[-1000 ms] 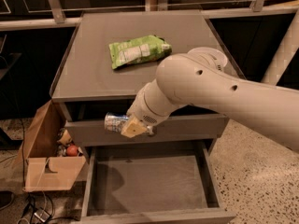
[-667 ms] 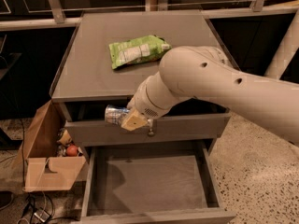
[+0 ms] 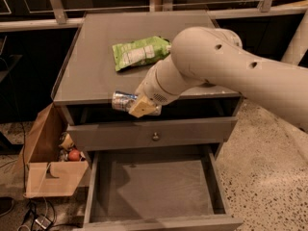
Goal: Pick redbull can from middle drawer and place on counter
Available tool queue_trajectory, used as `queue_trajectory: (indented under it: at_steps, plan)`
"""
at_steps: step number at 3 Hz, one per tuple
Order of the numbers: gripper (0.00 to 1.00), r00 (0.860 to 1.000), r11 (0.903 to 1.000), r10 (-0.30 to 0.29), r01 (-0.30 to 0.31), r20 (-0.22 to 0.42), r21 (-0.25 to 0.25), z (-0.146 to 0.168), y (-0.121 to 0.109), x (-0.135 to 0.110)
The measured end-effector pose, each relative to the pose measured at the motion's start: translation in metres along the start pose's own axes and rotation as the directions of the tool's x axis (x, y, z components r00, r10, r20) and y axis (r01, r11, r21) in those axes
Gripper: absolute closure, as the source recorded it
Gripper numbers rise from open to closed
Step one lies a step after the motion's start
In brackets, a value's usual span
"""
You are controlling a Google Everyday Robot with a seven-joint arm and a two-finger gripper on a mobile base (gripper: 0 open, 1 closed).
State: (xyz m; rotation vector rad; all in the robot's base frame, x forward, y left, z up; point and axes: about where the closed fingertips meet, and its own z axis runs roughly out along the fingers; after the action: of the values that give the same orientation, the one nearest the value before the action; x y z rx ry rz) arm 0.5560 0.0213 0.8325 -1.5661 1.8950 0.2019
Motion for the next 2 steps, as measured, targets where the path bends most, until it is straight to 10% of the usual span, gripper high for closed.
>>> queue_trajectory:
  at_steps: [2]
  plan:
    - [1.00, 0.999, 0.9986, -0.040, 0.040, -0.001, 0.034, -0.0094, -0.0333, -0.0209]
